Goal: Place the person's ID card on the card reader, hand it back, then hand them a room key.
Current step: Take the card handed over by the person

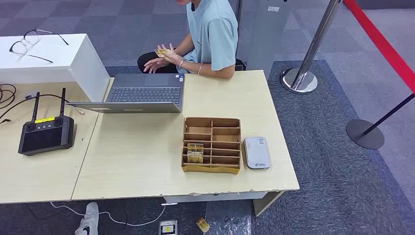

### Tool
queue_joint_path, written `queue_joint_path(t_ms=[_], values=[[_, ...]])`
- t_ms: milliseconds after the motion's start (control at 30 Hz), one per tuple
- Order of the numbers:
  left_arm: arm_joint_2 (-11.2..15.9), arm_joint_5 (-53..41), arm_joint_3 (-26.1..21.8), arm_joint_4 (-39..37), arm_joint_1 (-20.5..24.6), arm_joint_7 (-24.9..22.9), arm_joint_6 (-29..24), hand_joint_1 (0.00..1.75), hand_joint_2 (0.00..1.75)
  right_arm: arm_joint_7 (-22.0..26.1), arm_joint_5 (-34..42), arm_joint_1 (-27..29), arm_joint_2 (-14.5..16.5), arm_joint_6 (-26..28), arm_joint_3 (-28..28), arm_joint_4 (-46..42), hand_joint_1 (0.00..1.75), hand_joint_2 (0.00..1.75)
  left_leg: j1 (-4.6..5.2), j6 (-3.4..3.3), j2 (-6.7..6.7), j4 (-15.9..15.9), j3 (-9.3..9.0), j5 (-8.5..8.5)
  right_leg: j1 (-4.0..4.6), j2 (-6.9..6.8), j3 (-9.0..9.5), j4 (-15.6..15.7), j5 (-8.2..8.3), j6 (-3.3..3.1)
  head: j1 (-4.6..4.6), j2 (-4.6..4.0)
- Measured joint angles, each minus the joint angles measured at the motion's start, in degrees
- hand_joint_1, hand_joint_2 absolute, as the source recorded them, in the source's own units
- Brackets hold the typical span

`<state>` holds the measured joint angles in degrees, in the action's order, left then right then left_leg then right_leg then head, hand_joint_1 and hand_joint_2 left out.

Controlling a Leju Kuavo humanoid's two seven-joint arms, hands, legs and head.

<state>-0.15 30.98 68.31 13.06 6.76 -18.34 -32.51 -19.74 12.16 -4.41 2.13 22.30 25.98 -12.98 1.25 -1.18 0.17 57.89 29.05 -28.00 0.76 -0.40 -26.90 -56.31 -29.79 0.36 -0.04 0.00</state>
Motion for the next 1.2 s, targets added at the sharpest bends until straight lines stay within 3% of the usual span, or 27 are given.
queue_joint_path(t_ms=[133, 267, 367, 500, 800, 1200], values=[[0.0, 0.1, -0.5, -0.1, 0.0, 0.1, -0.3, 0.23, 0.00, 0.5, -0.4, 0.0, 0.1, 0.0, 0.5, 0.0, 1.72, 1.75, 0.00, 0.00, 0.00, 0.0, 0.00, 0.00, 0.00, 0.00, 0.00, 0.0, 0.00, 0.00, 0.00, 0.00], [0.0, 0.2, -0.7, -0.2, 0.0, -0.1, -0.2, 0.00, 0.00, 0.7, -0.6, 0.0, 0.2, 0.0, 0.9, 0.0, 1.31, 1.75, 0.00, 0.00, 0.00, 0.0, 0.00, 0.00, 0.00, 0.00, 0.00, 0.0, 0.00, 0.00, 0.01, 0.00], [0.0, 0.1, -0.9, -0.3, -0.1, -0.5, -0.5, 0.00, 0.00, 0.7, -0.4, 0.0, 0.2, 0.0, 1.0, 0.0, 1.26, 1.75, 0.00, 0.00, 0.00, 0.0, 0.01, 0.00, 0.00, 0.00, 0.00, 0.0, 0.00, 0.00, 0.01, 0.00], [0.0, 0.1, -1.1, -0.3, -0.1, -0.8, -1.1, 0.00, 0.00, 0.7, -0.4, 0.0, 0.3, 0.2, 1.2, 0.0, 0.00, 1.75, 0.00, 0.00, 0.00, 0.0, 0.01, 0.00, 0.00, 0.00, 0.00, 0.0, 0.00, 0.00, 0.01, 0.00], [0.1, -0.5, -1.4, -0.4, -0.1, -1.0, -0.8, 0.00, 0.00, -3.2, 2.3, 0.0, 0.1, 1.0, 1.4, 0.0, 0.00, 1.75, 0.00, 0.00, 0.00, 0.0, 0.01, 0.00, 0.00, 0.00, -0.01, 0.0, 0.00, 0.00, 0.01, -0.01], [0.4, -0.6, -1.5, -0.5, -0.1, -0.8, -0.6, 0.00, 0.00, -3.5, 3.9, 0.0, -0.9, 1.8, 1.4, 0.0, 0.00, 1.75, 0.00, 0.00, 0.00, 0.0, 0.01, 0.00, 0.00, 0.00, -0.01, 0.0, 0.00, 0.00, 0.01, 0.00]])
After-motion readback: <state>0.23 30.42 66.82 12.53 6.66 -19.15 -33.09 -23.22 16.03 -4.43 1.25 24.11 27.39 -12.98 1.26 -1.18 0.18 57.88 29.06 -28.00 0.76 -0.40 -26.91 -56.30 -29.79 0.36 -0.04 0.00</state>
